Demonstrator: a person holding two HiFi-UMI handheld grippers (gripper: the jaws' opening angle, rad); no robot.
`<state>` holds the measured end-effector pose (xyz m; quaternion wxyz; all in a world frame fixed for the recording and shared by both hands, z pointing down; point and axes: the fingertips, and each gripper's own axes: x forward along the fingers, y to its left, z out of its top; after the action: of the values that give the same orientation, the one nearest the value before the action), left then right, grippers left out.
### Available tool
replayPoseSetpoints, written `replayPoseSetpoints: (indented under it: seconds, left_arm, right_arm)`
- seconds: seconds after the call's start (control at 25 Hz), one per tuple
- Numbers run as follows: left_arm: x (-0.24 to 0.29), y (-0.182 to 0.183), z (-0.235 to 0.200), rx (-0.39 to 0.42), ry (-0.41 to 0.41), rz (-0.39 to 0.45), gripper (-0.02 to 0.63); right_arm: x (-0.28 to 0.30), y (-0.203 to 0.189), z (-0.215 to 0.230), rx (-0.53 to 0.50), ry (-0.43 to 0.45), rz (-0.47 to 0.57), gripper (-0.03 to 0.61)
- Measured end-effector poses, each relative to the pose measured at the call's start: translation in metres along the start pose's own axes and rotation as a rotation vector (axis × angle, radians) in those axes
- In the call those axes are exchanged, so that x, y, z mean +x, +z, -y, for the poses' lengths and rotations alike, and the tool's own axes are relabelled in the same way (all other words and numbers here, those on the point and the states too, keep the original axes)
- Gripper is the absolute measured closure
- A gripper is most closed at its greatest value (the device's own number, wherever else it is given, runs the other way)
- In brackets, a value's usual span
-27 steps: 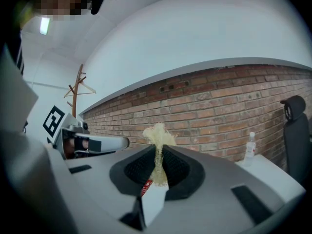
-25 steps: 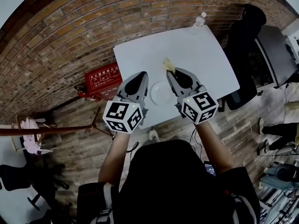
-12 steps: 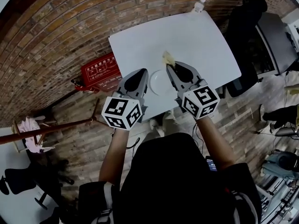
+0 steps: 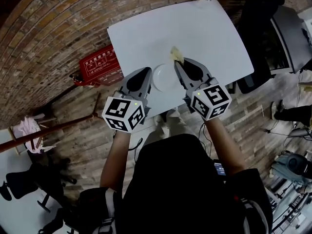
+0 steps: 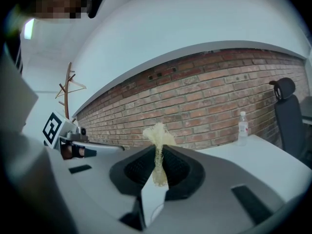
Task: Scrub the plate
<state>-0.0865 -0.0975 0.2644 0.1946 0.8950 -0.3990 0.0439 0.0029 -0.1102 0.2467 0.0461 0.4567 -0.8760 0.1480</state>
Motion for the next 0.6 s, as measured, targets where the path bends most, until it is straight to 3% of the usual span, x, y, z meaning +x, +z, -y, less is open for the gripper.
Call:
replayPoseSetpoints:
  seconds: [0.24,0.6]
  left_arm:
    - [0.018,-0.025,0.016,-0.005,-0.062,-0.008,0.594]
    - [0.037,-0.062,0.007,-0.049,-0.056,-0.011,0.594]
  right_arm:
    - [-0.009,-0.023,0.018,0.016,-0.009,-0.045,0.525]
    - [-0.003,-0.066,0.039,0.032,-0.004,-0.116,0.525]
